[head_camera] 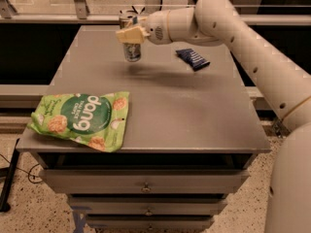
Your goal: Knock redbull can over
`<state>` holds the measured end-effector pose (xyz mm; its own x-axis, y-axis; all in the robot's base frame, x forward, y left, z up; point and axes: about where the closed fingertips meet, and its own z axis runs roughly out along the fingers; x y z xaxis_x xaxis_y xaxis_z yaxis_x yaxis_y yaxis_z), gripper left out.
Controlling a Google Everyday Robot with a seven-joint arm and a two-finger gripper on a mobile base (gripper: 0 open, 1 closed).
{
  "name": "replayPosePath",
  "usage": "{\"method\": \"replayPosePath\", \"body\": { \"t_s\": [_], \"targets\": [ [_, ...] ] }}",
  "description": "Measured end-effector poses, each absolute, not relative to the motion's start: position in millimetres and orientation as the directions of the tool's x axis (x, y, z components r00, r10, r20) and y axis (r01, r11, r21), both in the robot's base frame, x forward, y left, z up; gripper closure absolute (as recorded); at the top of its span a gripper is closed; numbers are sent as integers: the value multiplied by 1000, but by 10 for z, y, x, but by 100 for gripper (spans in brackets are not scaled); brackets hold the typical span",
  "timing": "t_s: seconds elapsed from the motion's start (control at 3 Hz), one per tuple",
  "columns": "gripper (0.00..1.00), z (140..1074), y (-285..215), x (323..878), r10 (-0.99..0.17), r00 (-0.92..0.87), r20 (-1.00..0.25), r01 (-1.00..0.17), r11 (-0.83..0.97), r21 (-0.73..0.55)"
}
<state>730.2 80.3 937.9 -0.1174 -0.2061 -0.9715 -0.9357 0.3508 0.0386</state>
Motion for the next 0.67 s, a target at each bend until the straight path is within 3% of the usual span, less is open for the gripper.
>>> {"method": "replayPosePath", "body": {
  "t_s": [0.67],
  "targets": [
    [100,9369,34,6970,-514,-166,-842,-946,324,-11]
  ]
}}
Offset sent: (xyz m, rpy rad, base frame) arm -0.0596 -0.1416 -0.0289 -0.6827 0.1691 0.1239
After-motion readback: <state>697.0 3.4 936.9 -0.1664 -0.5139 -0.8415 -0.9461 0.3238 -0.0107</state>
